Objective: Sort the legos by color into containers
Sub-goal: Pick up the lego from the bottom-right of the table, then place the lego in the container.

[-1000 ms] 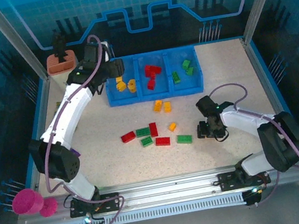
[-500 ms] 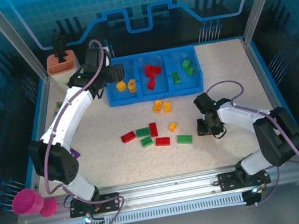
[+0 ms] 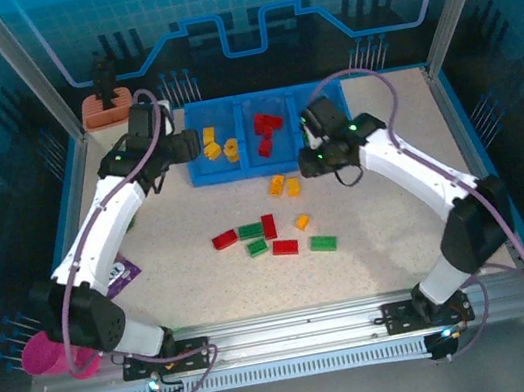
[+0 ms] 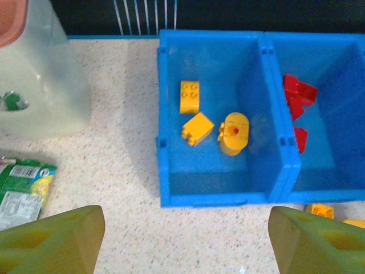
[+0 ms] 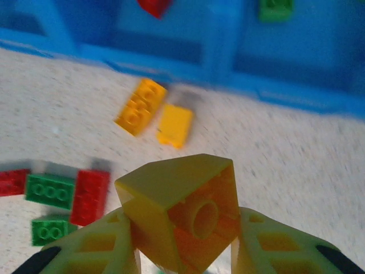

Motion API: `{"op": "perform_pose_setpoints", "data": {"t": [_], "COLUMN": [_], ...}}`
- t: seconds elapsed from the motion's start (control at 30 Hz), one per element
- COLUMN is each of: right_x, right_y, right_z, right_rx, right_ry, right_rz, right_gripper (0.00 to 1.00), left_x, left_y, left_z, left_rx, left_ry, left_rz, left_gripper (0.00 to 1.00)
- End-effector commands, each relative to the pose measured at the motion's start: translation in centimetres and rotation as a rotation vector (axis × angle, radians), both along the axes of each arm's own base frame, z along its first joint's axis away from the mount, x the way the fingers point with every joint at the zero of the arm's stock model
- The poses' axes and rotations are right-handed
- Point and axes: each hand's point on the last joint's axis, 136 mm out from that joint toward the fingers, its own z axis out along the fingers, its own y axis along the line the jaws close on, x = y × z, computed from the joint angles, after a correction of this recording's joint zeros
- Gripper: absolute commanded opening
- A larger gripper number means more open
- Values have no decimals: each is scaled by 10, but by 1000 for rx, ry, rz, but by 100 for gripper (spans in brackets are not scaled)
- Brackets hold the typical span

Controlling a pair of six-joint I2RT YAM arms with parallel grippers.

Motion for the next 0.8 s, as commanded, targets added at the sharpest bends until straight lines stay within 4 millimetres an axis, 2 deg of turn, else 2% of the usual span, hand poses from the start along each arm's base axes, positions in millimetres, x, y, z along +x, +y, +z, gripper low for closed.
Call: {"op": "perform_pose_setpoints", "data": {"t": [0.0,0.17,0.27,0.37,0.47,0.5,0.53,0.6,0.77], "right_x": [13,59,84,106,125,129,135,142,161], "right_y": [37,111,146,171,185,188,194,200,200], "right_z": [-2,4,7,6,4,8,-5,-12,-32], "right_rx": [-43,-6,21,46,42,45,36,23,5], "right_ry": [-6,-106,-167,-215,-260,-283,-279,-295,-285], "right_rz": [141,293,345,378,403,414,430,455,456], "right_gripper": [29,29,29,29,29,29,29,29,29], "left_x": [-22,-45,-56,-68,-78,-82,-85,-91,-98], "left_y": [17,26,27,26,27,27,26,25,19], "left_z": [4,-1,-8,-15,-30,-35,-39,-46,-56], "left_rx": [10,-35,-50,-69,-75,-76,-80,-94,-143], "left_ry": [2,12,33,48,78,92,105,125,157], "left_rz": [22,43,44,40,40,43,40,38,37], "left_gripper": [77,78,78,78,78,78,78,78,78]}}
